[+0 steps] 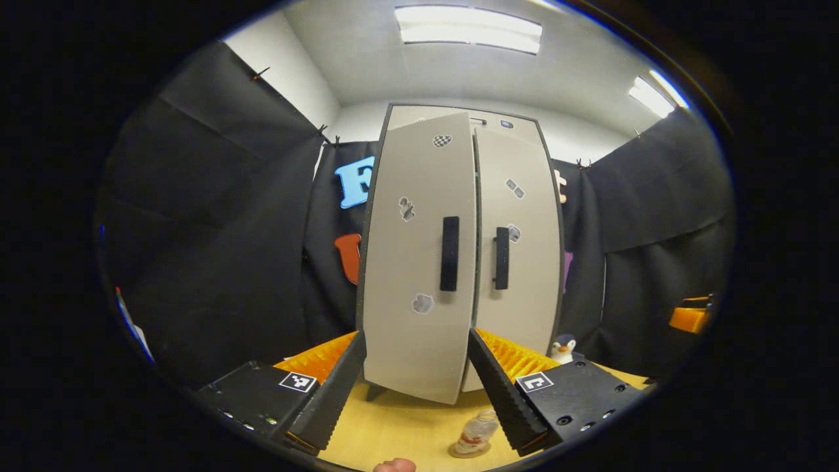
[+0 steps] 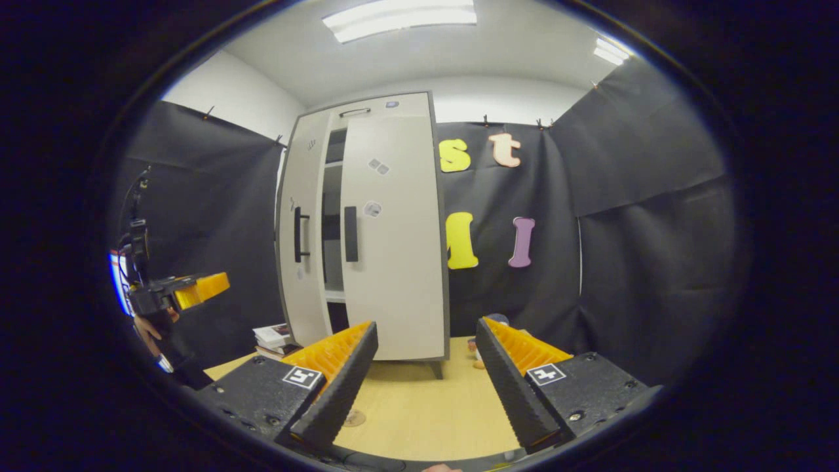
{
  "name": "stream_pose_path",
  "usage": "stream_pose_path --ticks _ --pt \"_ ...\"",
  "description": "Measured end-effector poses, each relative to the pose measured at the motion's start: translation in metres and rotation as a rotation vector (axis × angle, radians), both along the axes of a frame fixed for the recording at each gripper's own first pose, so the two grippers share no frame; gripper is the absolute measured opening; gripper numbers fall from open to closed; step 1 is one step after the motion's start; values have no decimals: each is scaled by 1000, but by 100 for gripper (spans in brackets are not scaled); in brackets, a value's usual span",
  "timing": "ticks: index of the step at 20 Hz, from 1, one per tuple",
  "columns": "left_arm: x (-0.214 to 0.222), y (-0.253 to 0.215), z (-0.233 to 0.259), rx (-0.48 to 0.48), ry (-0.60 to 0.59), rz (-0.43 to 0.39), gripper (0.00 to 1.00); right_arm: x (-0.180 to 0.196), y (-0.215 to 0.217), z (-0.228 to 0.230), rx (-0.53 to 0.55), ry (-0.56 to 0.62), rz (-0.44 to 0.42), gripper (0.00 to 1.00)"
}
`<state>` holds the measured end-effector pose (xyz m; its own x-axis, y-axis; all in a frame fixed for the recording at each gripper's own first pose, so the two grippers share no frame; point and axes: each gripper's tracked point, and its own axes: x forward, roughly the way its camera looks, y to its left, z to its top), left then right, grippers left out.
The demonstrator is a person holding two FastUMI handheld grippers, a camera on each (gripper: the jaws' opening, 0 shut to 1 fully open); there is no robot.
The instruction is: Grasp the bottle in the cabinet with the left hand and place it on the coaster, then close the right door with the right hand and the left door with the left hand.
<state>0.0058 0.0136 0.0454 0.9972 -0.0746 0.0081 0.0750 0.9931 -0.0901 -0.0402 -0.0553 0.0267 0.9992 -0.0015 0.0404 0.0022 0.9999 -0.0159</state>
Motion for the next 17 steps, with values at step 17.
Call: stream_pose_path --ticks 17 --pt "-27 -25 -30 -38 -9 23 99 7 21 -7 27 -26 18 98"
